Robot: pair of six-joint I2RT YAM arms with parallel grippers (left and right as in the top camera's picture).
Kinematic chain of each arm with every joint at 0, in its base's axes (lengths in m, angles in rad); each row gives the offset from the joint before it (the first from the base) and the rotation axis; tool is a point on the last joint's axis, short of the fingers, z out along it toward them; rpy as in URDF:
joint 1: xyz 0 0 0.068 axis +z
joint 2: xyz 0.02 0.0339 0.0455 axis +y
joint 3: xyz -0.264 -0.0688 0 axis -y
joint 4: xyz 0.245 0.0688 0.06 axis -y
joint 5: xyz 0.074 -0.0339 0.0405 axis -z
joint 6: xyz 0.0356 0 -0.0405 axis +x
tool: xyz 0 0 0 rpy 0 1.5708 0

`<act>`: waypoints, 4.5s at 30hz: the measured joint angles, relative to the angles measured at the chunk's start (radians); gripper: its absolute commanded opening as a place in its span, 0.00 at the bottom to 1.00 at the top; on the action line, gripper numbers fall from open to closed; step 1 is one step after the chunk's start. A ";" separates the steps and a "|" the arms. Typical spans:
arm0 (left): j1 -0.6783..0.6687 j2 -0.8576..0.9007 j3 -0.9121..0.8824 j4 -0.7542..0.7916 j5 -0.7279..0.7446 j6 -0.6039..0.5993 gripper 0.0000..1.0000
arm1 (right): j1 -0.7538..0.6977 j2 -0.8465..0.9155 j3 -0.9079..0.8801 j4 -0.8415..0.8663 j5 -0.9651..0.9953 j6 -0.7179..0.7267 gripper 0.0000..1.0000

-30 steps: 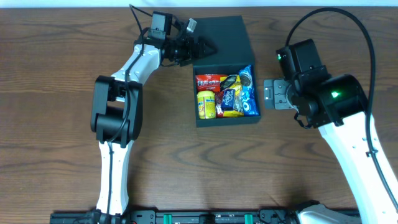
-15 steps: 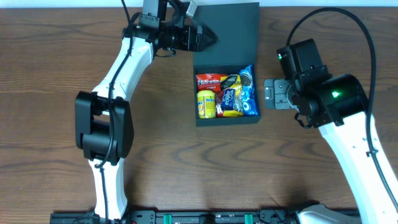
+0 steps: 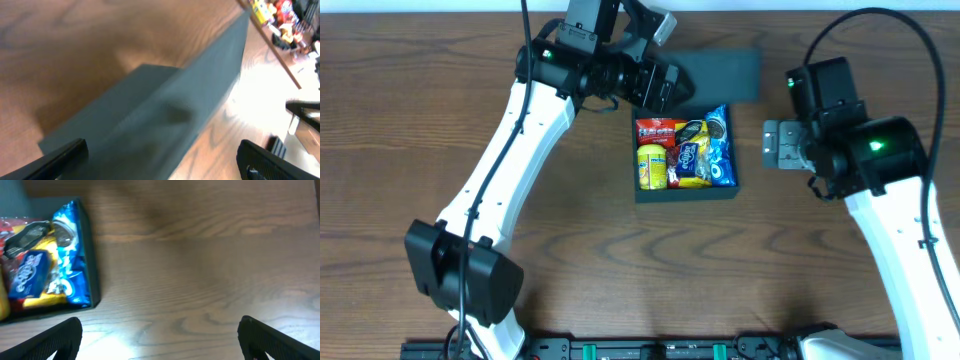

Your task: Pack container

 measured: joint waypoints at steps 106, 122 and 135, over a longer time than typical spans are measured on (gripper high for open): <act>0.089 0.081 -0.533 0.265 -0.534 -0.231 0.95 | -0.074 0.378 -0.445 0.694 -0.329 0.011 0.99; 0.082 0.048 -0.532 0.195 -0.585 -0.232 0.95 | -0.059 0.378 -0.445 0.704 -0.338 0.019 0.99; 0.076 0.026 -0.532 0.186 -0.592 -0.234 0.95 | -0.058 0.378 -0.445 0.701 -0.341 0.022 0.99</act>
